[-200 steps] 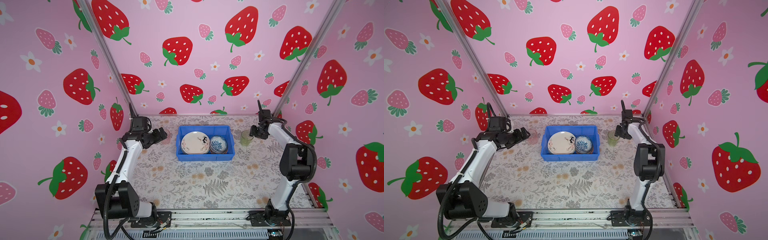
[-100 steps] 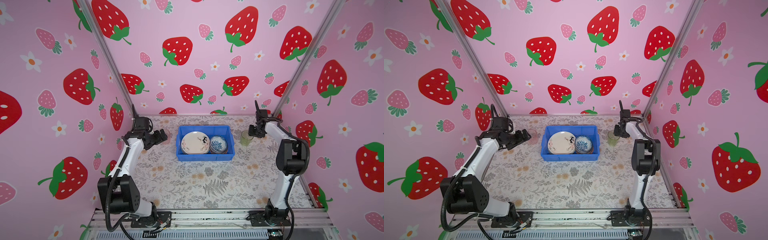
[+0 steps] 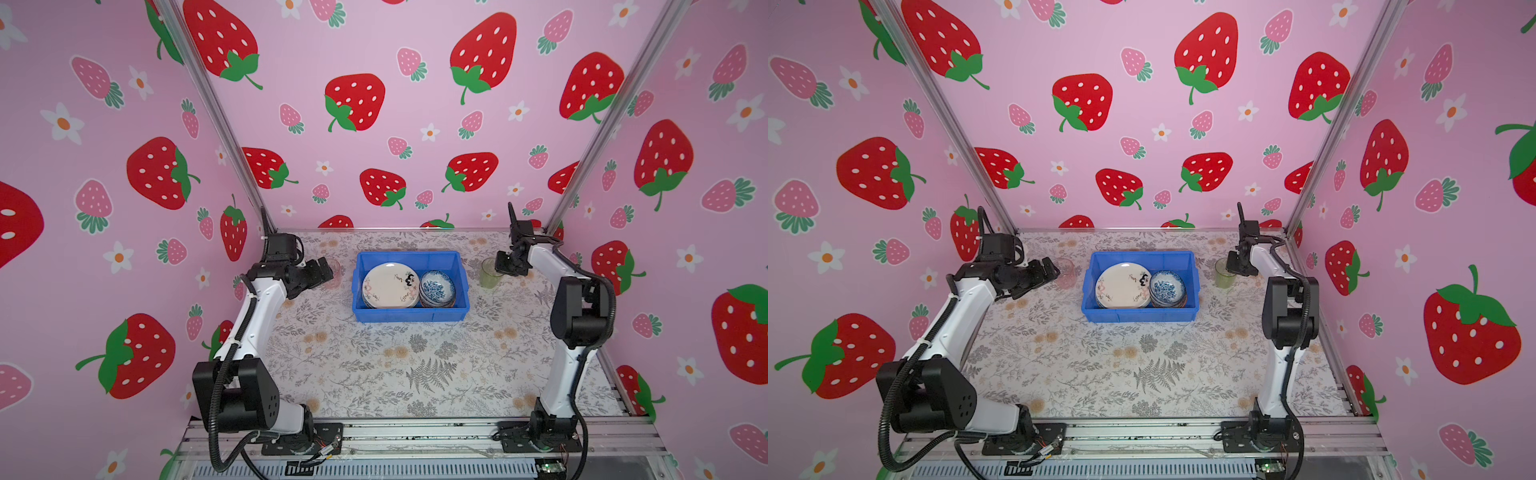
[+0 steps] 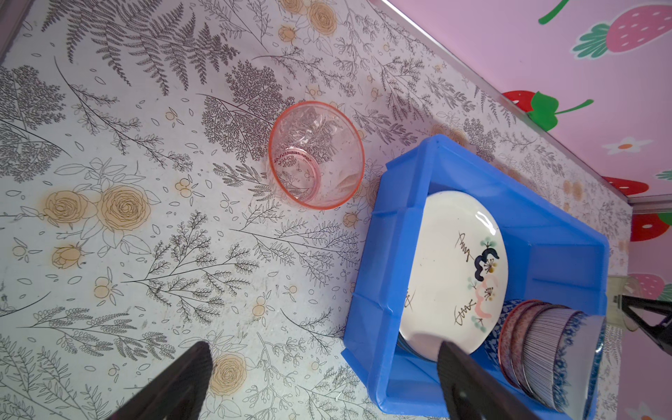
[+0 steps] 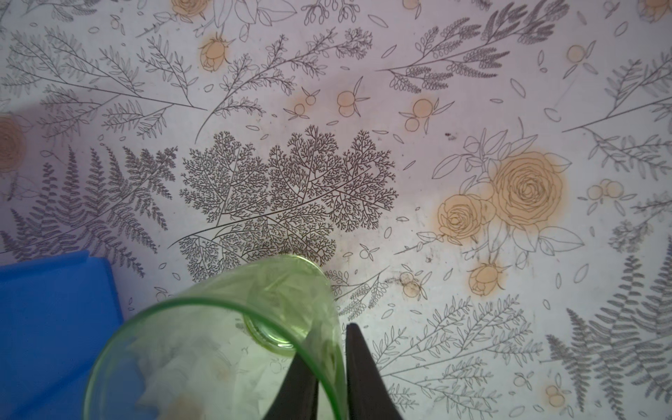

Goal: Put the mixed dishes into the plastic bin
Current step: 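Lower the right gripper around the green glass cup and close on it, then lift the green glass cup and carry it into the bin with the right gripper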

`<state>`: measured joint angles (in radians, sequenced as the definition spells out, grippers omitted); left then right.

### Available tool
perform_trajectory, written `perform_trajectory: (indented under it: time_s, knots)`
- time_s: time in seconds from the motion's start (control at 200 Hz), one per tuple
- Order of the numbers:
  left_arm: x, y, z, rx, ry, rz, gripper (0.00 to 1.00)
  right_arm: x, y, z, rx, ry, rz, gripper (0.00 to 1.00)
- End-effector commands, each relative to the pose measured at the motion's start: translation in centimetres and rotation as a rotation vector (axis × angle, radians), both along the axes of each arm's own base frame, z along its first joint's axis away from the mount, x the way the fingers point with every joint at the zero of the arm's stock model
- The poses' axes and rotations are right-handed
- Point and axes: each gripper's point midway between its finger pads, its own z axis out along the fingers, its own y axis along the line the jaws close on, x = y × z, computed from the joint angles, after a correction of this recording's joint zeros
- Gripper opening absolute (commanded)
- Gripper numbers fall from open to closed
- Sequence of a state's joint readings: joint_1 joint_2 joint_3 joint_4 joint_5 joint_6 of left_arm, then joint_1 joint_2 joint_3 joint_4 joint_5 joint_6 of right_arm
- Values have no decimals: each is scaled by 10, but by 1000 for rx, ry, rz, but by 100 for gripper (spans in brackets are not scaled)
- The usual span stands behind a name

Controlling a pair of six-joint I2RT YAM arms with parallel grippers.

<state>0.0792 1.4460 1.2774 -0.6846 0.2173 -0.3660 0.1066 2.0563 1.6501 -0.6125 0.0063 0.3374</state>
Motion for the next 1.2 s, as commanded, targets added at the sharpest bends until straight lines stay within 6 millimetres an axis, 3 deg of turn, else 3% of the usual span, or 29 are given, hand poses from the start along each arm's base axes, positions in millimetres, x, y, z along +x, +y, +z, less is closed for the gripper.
perform_trajectory:
  time_s: [0.0,0.21,0.68,0.78,0.925,1.195]
  knots:
    - [-1,3,1,13,-3,-1,99,0,1,0,2,0,15,15]
    - [1,2,-8,5,30,-5,99,-4,1,8,-8,-8,19,8]
    - [2,2,-3,-21,12,-8,99,-18,8,31,-56,-40,46,0]
    - [3,2,-1,-37,5,-9,99,-22,11,44,-59,-58,53,0]
    - [4,5,-1,-75,4,3,99,-30,20,80,-57,-106,76,0]
    - [-1,26,4,16,-2,50,99,-49,76,130,-40,-131,204,0]
